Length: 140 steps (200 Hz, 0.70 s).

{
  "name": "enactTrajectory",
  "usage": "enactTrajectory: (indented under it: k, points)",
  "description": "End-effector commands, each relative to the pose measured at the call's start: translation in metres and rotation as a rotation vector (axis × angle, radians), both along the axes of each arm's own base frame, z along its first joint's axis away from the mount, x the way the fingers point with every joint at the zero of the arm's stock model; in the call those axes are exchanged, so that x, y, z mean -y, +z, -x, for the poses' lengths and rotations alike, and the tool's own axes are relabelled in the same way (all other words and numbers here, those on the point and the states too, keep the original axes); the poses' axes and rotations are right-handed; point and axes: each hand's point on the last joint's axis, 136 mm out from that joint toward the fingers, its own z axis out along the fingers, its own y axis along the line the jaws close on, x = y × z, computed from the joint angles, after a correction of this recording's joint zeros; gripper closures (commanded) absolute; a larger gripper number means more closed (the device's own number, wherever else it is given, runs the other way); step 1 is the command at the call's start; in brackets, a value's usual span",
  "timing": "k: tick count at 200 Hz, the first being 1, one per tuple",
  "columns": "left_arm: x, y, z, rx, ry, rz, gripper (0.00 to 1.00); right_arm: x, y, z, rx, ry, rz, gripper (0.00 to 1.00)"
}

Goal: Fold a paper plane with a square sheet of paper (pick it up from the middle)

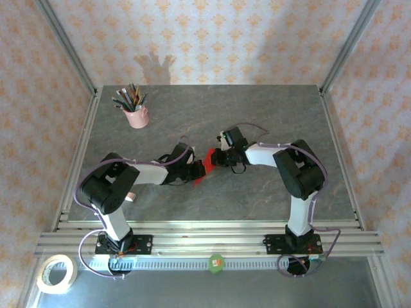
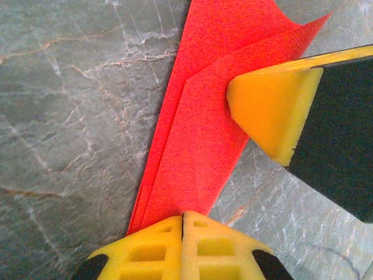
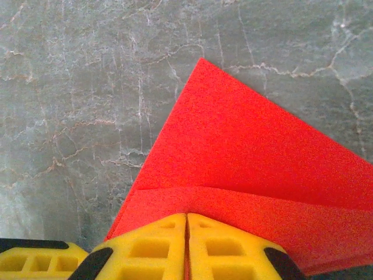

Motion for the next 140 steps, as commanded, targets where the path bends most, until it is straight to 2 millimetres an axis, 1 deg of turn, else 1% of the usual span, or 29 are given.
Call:
enactTrajectory:
  k: [1, 42, 70, 81, 94, 113, 124, 132, 140]
  points:
    - [-0.045, -0.054, 0.046, -0.18, 0.028, -0.193, 0.98, 0.052, -0.026, -0.03, 0.019, -0.116, 0.103, 0.91]
    - [-0.051, -0.06, 0.054, -0.197, 0.03, -0.207, 0.99, 0.085, -0.024, -0.059, 0.045, -0.207, 0.035, 0.91]
    - [-0.05, -0.06, 0.054, -0.195, 0.028, -0.208, 0.99, 0.103, -0.022, -0.075, 0.063, -0.271, 0.035, 0.9]
    - [-0.048, -0.059, 0.051, -0.188, 0.025, -0.202, 0.99, 0.108, -0.017, -0.081, 0.078, -0.29, 0.042, 0.9]
    - [-0.045, -0.055, 0.047, -0.177, 0.021, -0.193, 0.98, 0.111, -0.003, -0.088, 0.107, -0.31, 0.047, 0.9]
    - [-0.041, -0.05, 0.041, -0.162, 0.019, -0.182, 0.98, 0.109, 0.031, -0.089, 0.168, -0.322, 0.005, 0.89]
    - [-0.038, -0.047, 0.039, -0.154, 0.017, -0.173, 0.98, 0.106, 0.047, -0.083, 0.197, -0.323, -0.021, 0.89]
    - [-0.037, -0.045, 0.037, -0.149, 0.016, -0.168, 0.98, 0.102, 0.055, -0.077, 0.201, -0.315, -0.038, 0.88]
    - [-0.035, -0.044, 0.035, -0.143, 0.017, -0.162, 0.98, 0.095, 0.057, -0.069, 0.189, -0.302, -0.054, 0.88]
